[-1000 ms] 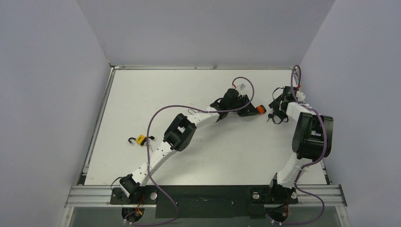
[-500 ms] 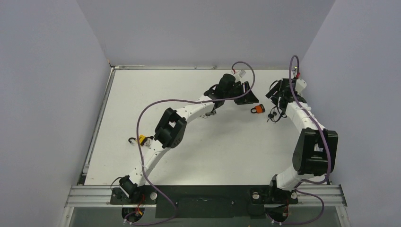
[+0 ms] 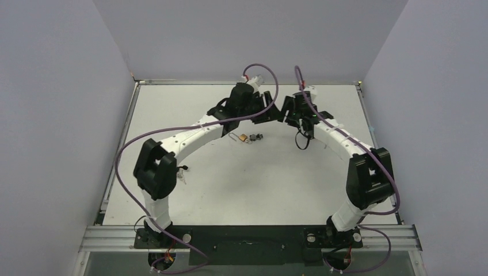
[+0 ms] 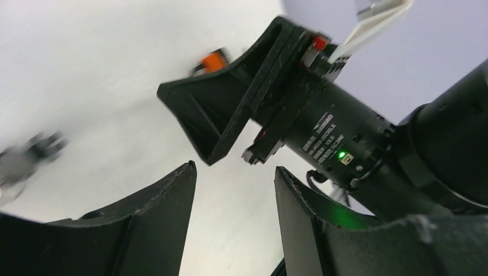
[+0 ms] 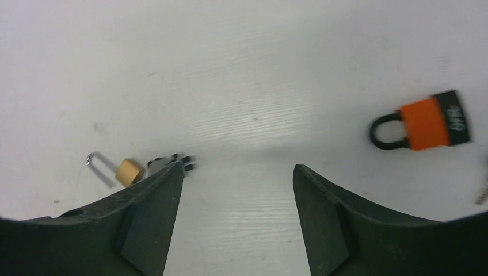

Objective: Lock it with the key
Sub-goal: Pick up the lock from the center of the board.

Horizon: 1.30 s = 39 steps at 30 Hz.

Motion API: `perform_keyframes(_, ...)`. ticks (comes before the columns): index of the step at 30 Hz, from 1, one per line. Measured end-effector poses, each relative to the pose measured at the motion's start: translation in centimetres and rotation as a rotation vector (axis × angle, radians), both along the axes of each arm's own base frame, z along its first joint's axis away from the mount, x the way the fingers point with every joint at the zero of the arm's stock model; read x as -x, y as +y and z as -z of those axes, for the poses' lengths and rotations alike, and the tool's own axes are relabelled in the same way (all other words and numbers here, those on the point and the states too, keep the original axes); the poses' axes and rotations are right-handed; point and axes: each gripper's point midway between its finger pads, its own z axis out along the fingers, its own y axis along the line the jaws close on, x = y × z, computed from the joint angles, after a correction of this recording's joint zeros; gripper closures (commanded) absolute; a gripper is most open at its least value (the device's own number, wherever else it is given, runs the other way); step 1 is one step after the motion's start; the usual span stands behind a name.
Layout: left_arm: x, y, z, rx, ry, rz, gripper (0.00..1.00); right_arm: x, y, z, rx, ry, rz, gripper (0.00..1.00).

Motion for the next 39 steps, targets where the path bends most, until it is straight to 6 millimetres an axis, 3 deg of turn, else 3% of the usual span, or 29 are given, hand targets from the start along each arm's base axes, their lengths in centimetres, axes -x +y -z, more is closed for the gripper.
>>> perform_keyframes(5, 1.9, 10.3, 1.9, -0.142, 0.066, -0.213, 0.5, -0.2, 9.8, 2.1, 0.039, 0.031, -0.222, 0.39)
perform_keyframes(10, 3.5, 21.0, 0.6, -0.196, 0.063, -0.41, 0.5, -1.0, 16.6, 3.6, 0.08, 0.036, -0.369, 0.48)
perform_keyframes(13, 4.8, 25.2, -1.1, -0.207, 0.029, -0.482, 0.5, -1.0, 19.4, 4.4, 0.11, 0.028, -0.449, 0.53)
perform_keyframes(15, 5.7, 26.8, -2.0, -0.206, 0.01, -0.5, 0.5, -0.7, 20.8, 5.0, 0.138, 0.028, -0.514, 0.55)
perform_keyframes(18, 7.0, 28.9, -2.4, -0.202, 0.0, -0.521, 0.5, -0.3, 22.0, 6.0, 0.182, 0.034, -0.6, 0.55)
perform_keyframes(22, 8.4, 30.4, -1.9, -0.203, 0.022, -0.523, 0.5, 0.1, 22.1, 7.5, 0.22, 0.057, -0.69, 0.55)
perform_keyframes(34, 10.3, 30.5, -0.7, -0.208, 0.061, -0.466, 0.5, 0.5, 21.5, 9.0, 0.256, 0.079, -0.856, 0.55)
perform_keyframes(39, 10.3, 30.6, -0.6, -0.211, 0.063, -0.462, 0.5, 0.7, 21.1, 11.4, 0.276, 0.122, -0.89, 0.57)
